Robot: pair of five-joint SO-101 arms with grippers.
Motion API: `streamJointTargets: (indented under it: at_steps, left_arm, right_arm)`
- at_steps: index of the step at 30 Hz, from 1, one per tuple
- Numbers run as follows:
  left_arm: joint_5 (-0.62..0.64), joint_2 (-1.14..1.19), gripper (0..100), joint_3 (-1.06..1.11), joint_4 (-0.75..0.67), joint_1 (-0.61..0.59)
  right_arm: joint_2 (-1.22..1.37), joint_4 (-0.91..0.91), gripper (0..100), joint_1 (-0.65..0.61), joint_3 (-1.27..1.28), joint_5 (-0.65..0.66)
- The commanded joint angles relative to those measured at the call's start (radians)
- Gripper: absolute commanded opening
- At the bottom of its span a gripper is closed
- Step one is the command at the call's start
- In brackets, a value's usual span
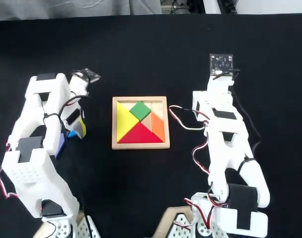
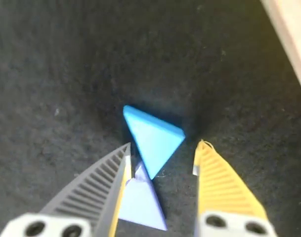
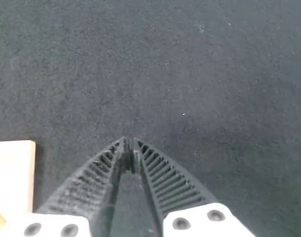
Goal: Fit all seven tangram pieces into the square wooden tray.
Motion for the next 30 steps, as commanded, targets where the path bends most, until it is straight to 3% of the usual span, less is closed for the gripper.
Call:
streamJointTargets:
  at_steps: [1, 11, 30]
  left_arm:
    - [0.126, -0.005, 21, -0.048, 0.012, -0.016]
    - [0.278, 0.008, 21, -0.047, -0.038, -0.004]
    - [0.331, 0.100, 18, -0.085, -0.063, 0.039]
  right_arm:
    - [0.005, -0.018, 1.5, -0.012, -0.044, 0.008]
    - [0.005, -0.018, 1.5, -0.012, -0.044, 0.008]
    - [0.005, -0.017, 1.5, -0.012, -0.044, 0.008]
